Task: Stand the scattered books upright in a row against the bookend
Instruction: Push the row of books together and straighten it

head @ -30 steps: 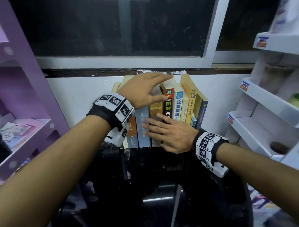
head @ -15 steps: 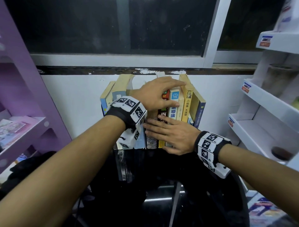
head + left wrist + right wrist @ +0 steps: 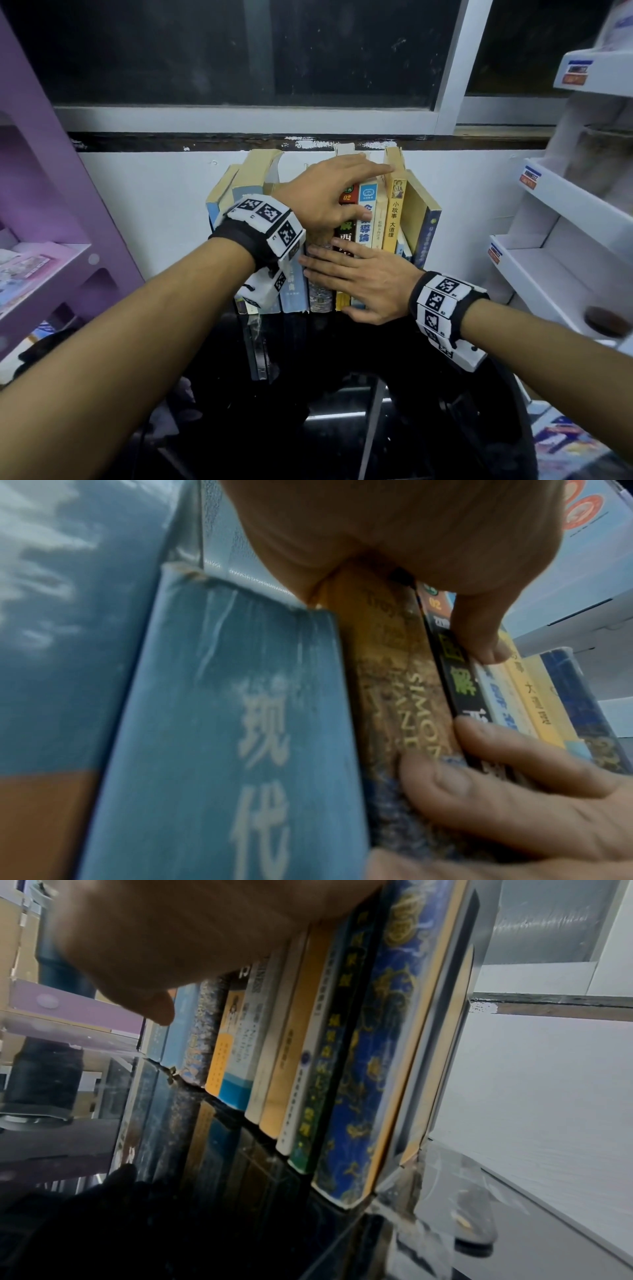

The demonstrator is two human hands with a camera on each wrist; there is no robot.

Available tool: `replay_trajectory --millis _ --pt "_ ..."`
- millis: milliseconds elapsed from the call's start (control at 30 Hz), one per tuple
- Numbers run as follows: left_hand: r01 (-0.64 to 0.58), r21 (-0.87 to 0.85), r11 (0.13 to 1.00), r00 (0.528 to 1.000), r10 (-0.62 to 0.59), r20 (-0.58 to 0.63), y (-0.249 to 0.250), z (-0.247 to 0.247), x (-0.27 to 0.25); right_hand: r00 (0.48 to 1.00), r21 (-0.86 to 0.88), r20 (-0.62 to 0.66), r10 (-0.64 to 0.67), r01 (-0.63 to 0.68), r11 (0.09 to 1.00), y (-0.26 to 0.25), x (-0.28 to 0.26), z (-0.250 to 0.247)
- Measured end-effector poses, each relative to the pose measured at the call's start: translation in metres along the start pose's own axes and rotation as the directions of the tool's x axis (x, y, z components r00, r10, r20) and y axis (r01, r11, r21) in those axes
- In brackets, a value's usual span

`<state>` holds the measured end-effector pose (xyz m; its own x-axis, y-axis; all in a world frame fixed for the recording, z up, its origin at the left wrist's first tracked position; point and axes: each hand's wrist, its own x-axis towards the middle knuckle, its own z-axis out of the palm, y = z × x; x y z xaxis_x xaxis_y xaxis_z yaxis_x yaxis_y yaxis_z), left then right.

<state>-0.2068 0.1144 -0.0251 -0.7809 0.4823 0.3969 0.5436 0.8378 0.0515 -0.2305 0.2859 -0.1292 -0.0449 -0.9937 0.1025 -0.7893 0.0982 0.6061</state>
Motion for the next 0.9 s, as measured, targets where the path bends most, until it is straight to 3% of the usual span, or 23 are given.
replay_trajectory --millis 233,433,633,900 --pt "-0.002 -0.002 1.000 1.000 0.002 -0.028 0.006 -0.001 -0.003 1.000 -0.004 0.027 0.002 -0.002 1.000 -0.002 -0.001 -0.001" --pt "-0.004 -0.010 1.000 1.000 0.005 0.024 0.006 -0.006 0.000 1.000 0.015 0.021 -0.004 0.004 1.000 -0.009 -0.015 -0.006" --pt "-0.062 0.082 0.995 0.994 0.069 -0.082 0.025 -0.021 0.016 0.997 0.025 0.066 -0.027 0.025 0.999 -0.005 -0.044 -0.009" --pt "-0.017 0.187 0.982 0.995 -0.002 0.100 0.058 -0.004 0.039 0.995 0.044 0.080 -0.057 0.054 0.998 0.002 -0.045 0.004"
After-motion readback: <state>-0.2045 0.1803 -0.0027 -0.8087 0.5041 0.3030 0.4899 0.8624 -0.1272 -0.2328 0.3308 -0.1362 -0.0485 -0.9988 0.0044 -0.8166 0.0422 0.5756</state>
